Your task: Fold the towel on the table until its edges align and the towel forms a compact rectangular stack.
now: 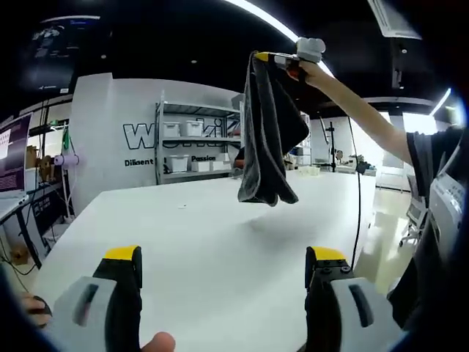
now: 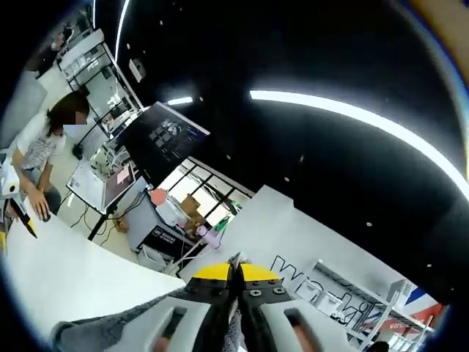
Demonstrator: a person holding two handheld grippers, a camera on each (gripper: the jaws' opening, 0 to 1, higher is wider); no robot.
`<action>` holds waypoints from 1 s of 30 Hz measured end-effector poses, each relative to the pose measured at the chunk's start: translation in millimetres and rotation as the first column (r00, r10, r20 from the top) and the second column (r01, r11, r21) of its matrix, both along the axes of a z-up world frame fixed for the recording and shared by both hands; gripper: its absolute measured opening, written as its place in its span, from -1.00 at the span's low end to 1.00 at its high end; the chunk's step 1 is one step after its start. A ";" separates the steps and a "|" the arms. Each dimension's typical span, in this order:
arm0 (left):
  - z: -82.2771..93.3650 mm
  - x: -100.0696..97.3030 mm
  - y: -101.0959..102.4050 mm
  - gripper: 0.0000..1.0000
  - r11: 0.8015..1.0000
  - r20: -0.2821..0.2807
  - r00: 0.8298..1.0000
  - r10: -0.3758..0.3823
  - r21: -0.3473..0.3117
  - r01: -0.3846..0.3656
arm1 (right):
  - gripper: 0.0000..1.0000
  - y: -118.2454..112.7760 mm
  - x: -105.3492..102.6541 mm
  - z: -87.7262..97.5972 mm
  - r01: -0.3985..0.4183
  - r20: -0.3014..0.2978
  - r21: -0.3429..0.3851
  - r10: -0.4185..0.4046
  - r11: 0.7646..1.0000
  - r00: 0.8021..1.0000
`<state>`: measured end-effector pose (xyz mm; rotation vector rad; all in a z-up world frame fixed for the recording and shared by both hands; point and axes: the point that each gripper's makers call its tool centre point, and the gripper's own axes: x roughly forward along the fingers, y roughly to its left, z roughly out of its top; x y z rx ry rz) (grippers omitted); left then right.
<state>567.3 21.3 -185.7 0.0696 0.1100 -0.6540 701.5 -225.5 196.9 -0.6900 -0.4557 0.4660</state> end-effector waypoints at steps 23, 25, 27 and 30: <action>-5.8 -3.2 0.9 0.93 1.000 -0.002 1.000 0.006 -0.014 -0.006 | -0.48 -10.1 9.0 -30.1 0.082 -0.089 -0.040 -0.085 0.996 0.992; -6.8 -3.5 0.5 0.93 1.000 -0.003 1.000 0.005 -0.015 -0.005 | -0.46 -13.2 6.1 -26.0 0.080 -0.080 -0.023 -0.082 0.997 0.993; -7.9 -3.6 0.3 0.93 1.000 -0.005 1.000 0.004 -0.014 -0.004 | -0.46 -15.7 2.9 -23.5 0.082 -0.071 -0.009 -0.082 0.997 0.994; -9.4 -4.2 0.1 0.93 1.000 -0.008 1.000 0.003 -0.013 -0.003 | -0.46 -18.2 0.3 -26.2 0.092 -0.062 -0.018 -0.093 0.996 0.994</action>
